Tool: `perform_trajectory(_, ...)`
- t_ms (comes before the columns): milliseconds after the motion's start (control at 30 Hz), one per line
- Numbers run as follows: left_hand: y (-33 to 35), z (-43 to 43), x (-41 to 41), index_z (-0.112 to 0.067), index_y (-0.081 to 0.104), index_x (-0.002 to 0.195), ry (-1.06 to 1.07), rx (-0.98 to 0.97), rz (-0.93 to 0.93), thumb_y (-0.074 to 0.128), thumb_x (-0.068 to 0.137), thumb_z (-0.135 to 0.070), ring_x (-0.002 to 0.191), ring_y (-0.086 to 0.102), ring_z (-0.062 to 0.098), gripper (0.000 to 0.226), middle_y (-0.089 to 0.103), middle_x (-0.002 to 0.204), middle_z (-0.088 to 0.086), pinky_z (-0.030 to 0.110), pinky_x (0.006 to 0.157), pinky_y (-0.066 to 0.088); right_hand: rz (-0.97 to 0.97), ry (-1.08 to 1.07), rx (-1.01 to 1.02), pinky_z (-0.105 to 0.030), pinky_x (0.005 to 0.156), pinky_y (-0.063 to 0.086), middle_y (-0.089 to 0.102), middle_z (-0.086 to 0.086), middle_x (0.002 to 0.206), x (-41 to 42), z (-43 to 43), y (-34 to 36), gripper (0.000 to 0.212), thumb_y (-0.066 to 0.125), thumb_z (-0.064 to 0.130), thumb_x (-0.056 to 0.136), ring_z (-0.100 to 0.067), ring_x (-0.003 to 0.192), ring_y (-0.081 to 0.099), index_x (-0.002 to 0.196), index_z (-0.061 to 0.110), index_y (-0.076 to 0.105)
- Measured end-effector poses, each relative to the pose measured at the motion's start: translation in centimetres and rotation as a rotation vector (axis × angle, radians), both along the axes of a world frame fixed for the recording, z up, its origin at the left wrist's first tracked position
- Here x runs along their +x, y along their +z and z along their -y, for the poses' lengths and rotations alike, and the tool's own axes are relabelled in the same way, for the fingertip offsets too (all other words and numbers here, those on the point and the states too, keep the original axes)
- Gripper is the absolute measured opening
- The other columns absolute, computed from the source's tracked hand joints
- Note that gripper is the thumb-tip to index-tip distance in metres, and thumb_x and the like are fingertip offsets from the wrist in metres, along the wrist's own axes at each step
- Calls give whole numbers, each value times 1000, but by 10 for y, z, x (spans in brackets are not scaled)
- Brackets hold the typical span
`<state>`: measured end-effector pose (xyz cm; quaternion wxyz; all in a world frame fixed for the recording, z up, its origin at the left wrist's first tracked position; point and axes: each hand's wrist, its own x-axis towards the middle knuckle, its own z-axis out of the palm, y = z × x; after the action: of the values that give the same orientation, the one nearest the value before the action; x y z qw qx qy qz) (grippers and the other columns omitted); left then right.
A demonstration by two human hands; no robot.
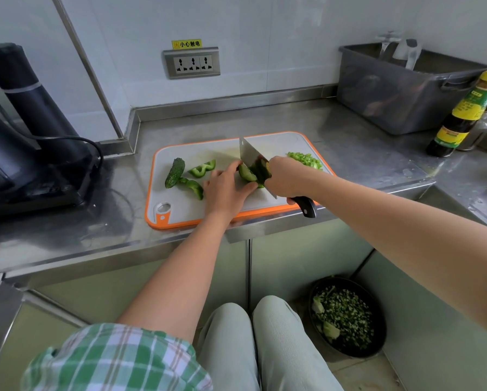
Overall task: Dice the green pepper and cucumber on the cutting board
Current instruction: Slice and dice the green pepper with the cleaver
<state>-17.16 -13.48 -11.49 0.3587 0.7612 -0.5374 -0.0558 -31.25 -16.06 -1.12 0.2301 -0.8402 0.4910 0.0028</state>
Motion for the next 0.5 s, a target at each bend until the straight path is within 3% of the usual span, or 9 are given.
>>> perform_trajectory(167, -2, -1, 1, -27, 50, 132, 0, -9, -8, 69, 81, -46, 112, 47, 27, 58, 63, 107, 4, 34, 87, 30, 35, 7, -77, -28, 43, 38, 45, -11, 80, 7, 1, -16, 7, 44, 8, 92, -20, 50, 45, 95, 4, 38)
perform_trajectory(300, -1, -2, 1, -30, 52, 129, 0, -25, -36, 72, 79, -43, 112, 47, 28, 55, 62, 106, 6, 32, 87, 30, 154, -67, -48, -28, 41, 41, 48, -12, 79, 0, 12, -24, 5, 42, 5, 89, -26, 51, 54, 94, 4, 42)
perform_trajectory(400, 1, -3, -1, -32, 52, 129, 0, -43, -41, 71, 80, -43, 112, 47, 28, 54, 61, 106, 6, 33, 89, 32, 222, -118, -30, -33, 50, 43, 49, -13, 80, -8, 15, -30, 7, 44, 6, 90, -32, 65, 57, 95, 3, 42)
perform_trajectory(500, 2, -4, -2, -31, 51, 131, 6, -40, -54, 70, 81, -44, 113, 47, 27, 55, 61, 108, 7, 37, 94, 36, 257, -130, -19, -27, 40, 41, 49, -11, 78, -13, 16, -29, 6, 43, 8, 91, -31, 56, 57, 95, 5, 41)
